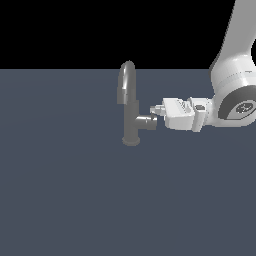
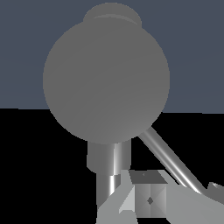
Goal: Turn on the faucet by rotating a designated handle.
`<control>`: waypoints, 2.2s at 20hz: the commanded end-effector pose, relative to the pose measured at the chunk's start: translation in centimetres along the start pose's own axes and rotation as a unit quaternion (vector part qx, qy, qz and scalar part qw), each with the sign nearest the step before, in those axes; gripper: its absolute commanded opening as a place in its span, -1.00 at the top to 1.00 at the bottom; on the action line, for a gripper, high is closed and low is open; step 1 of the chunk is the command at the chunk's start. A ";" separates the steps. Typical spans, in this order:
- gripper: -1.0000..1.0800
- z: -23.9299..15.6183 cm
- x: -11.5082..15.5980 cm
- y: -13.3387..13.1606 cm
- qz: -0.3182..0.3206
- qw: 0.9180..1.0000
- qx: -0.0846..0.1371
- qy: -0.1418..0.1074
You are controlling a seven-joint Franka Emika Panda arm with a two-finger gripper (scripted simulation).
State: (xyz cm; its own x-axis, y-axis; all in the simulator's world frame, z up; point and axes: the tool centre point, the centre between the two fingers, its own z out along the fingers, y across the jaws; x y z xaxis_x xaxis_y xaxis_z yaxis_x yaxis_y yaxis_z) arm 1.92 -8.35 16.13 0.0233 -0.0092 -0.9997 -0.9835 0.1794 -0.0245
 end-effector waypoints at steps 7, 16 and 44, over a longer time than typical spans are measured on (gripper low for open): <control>1.00 0.0 0.7 2.0 -0.002 1.000 -0.002 -0.002; 1.00 -0.1 6.6 4.4 0.009 1.000 -0.003 -0.002; 1.00 -0.7 8.0 0.5 -0.015 1.000 -0.017 -0.013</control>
State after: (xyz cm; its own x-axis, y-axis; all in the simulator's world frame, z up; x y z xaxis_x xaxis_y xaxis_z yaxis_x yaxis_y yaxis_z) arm 0.28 -8.97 8.19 0.0444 0.0206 -0.9988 -0.9901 0.1344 -0.0412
